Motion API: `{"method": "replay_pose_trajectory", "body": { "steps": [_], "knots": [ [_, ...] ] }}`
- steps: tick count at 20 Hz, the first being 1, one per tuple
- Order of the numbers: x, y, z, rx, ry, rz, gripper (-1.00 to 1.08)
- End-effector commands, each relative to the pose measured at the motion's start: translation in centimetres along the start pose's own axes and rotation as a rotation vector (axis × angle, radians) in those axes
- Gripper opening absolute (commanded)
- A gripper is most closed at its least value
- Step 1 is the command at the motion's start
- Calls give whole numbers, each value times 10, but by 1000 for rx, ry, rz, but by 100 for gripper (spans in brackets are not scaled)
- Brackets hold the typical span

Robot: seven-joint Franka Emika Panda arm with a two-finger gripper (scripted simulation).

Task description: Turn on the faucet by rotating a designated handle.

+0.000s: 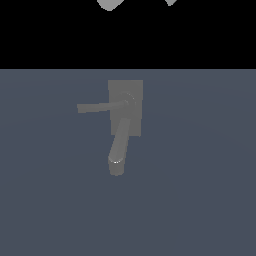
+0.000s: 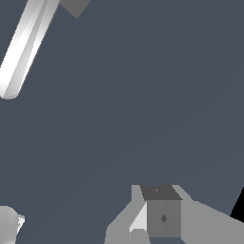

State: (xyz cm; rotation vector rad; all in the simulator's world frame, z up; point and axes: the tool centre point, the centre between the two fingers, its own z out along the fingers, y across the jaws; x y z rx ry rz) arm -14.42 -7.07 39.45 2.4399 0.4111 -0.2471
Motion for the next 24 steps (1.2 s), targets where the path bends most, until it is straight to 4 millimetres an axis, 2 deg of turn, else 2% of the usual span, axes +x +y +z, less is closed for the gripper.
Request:
{"method": "replay_pose_trajectory", "body": {
  "steps": [1, 8, 13, 18, 24],
  "knots": [
    [1, 2, -1, -14, 4, -1, -100],
    [1, 13, -15, -67, 42, 24, -100],
    [1, 28, -34, -140, 89, 52, -100],
    [-1, 47, -63, -251, 153, 92, -100],
    [-7, 69, -111, -429, 243, 146, -100]
  ]
}}
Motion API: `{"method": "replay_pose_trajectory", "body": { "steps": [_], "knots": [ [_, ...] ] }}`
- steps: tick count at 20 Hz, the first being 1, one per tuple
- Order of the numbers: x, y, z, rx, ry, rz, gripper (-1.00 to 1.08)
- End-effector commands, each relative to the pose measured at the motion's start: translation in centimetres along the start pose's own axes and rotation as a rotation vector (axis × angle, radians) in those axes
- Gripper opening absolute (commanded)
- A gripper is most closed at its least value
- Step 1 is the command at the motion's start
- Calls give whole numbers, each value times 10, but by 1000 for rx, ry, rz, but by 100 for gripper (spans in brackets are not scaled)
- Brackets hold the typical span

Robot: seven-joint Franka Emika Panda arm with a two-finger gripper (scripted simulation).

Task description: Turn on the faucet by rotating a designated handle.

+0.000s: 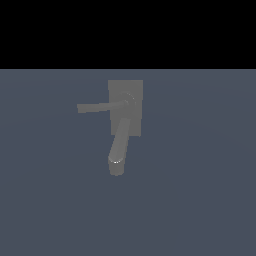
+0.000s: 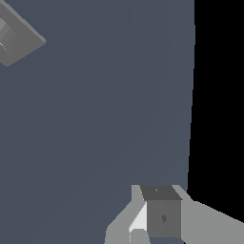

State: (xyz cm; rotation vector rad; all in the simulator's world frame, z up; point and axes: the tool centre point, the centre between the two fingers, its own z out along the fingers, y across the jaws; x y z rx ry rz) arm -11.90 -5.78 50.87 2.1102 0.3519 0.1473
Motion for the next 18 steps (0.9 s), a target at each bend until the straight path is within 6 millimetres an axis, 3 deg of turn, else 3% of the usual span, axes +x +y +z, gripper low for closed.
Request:
{"method": "replay_pose_trajectory", "body": {
  "steps": [1, 10, 18],
  "knots": [
    [3, 16, -17, -78, 38, 20, -100],
    [15, 57, -86, -368, 159, 59, -100],
    [30, 68, -151, -633, 251, 44, -100]
  ]
}}
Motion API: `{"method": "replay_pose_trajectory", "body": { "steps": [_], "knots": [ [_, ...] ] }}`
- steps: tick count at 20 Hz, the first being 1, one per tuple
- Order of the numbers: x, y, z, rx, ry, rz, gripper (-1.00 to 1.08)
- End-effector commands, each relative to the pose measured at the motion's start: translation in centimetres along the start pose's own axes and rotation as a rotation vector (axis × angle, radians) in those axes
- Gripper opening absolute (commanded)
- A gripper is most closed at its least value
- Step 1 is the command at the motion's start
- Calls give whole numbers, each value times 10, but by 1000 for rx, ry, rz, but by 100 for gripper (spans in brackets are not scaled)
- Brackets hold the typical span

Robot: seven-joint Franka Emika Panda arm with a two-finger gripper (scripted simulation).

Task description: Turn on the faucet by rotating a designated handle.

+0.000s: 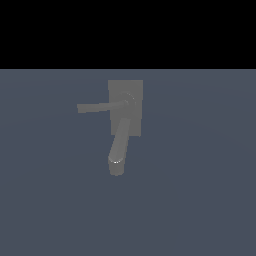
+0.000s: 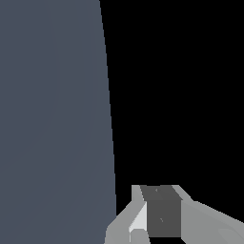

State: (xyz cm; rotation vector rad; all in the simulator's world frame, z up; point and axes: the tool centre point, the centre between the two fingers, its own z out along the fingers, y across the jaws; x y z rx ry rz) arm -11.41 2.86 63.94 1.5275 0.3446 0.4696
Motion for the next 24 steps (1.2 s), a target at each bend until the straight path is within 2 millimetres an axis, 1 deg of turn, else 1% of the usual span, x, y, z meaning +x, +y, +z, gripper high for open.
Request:
{"method": "replay_pose_trajectory", "body": {
  "steps": [1, 4, 7, 10, 13, 18, 21, 24],
  "knots": [
    [11, 11, -15, -82, 33, -12, -100],
    [25, 19, -35, -177, 72, -35, -100],
    [40, 23, -54, -268, 112, -66, -100],
    [57, 21, -74, -356, 152, -105, -100],
    [75, 15, -93, -440, 192, -153, -100],
    [106, -7, -121, -568, 262, -249, -100],
    [125, -27, -135, -636, 305, -317, -100],
    [144, -53, -146, -697, 349, -393, -100]
  ]
}}
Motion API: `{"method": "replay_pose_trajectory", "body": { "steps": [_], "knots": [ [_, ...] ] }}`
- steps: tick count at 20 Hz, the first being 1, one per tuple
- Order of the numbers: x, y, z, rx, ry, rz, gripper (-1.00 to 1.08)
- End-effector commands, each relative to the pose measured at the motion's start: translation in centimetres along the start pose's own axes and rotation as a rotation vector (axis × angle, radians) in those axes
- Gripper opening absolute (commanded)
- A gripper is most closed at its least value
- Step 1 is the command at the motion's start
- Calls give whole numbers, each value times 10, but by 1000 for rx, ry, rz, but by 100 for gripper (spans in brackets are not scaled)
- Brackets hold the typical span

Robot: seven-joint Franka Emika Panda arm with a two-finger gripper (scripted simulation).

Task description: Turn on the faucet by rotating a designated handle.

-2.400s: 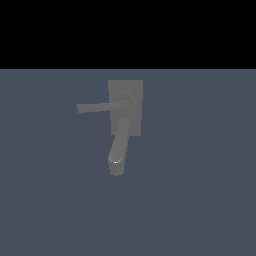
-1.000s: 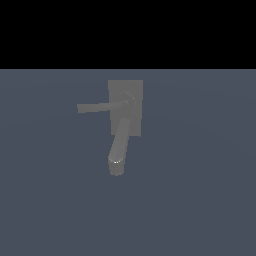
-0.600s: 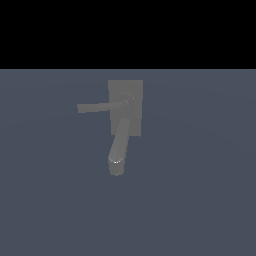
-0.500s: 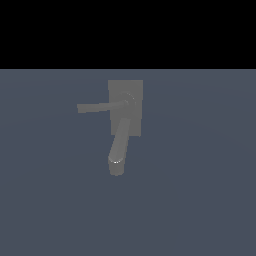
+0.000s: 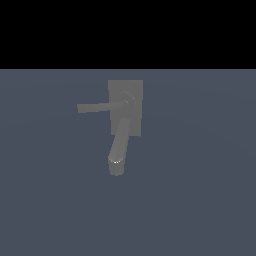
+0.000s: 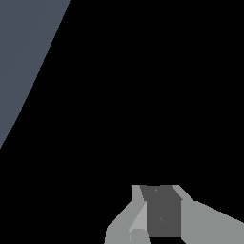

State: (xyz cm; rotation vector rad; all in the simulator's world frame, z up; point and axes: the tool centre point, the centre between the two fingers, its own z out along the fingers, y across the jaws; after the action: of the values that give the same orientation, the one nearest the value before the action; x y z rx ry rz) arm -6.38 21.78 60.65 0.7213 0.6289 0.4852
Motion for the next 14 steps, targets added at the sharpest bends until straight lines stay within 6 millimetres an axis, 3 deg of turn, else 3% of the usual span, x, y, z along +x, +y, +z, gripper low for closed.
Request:
{"method": "replay_pose_trajectory", "body": {
  "steps": [1, 7, 14],
  "knots": [
    [25, -7, -12, -49, 48, -56, -100],
    [85, -43, -44, -137, 176, -204, -100],
    [148, -115, -83, -195, 344, -390, -100]
  ]
}}
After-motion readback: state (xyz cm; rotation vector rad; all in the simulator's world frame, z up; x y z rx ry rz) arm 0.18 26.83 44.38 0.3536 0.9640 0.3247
